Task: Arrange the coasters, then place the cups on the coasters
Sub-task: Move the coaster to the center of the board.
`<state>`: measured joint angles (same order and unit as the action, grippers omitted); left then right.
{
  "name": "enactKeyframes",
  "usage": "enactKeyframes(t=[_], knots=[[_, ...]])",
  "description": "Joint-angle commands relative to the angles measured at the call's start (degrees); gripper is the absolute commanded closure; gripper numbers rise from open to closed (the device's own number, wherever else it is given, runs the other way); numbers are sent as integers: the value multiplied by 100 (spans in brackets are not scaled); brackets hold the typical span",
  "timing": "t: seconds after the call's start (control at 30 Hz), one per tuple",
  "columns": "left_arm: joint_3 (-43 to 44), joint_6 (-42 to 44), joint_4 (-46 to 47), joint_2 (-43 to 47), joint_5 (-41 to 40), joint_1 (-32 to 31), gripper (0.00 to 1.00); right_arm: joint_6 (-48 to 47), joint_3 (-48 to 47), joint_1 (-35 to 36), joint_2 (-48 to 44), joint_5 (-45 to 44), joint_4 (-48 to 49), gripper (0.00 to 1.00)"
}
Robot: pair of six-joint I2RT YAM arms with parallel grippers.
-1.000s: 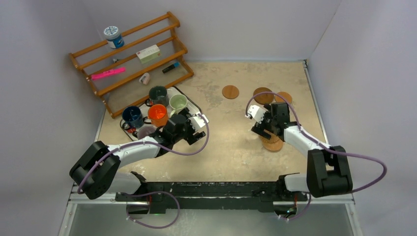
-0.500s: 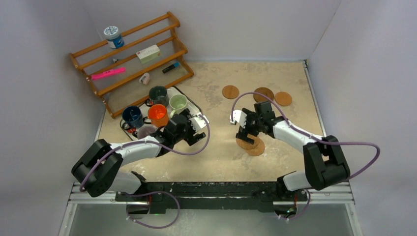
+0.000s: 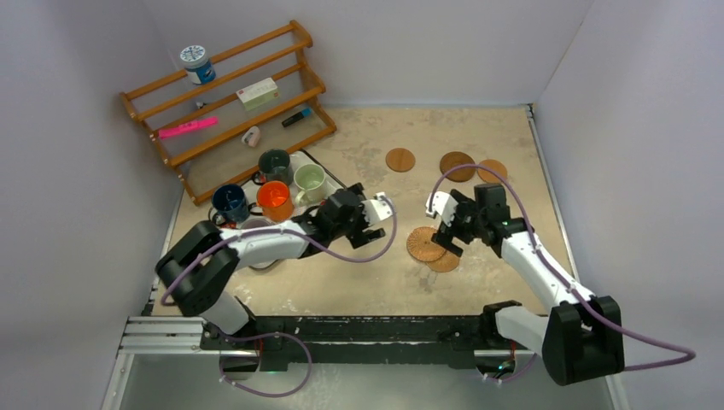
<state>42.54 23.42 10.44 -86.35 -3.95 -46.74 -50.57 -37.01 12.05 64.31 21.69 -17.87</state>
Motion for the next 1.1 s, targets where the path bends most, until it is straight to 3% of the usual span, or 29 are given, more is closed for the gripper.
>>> enactKeyframes(t=[0.0,0.27,0.53,1.07], knots=[[1164,-188,-301,-886,-264,-523,0,-392,522,-598,-365,-302,-79,1],[2426,-790,-848,-1706,351,-696,0,-377,1087,-678,-323,-358,516,1],[2872,-1186,-955,-2115,686,-696,0,-375,1214,-676,-73,-536,778,1],[3181,-1787,-894,-2708,860,-509,0,-641,1505,-863,-438,-1193,665,1]])
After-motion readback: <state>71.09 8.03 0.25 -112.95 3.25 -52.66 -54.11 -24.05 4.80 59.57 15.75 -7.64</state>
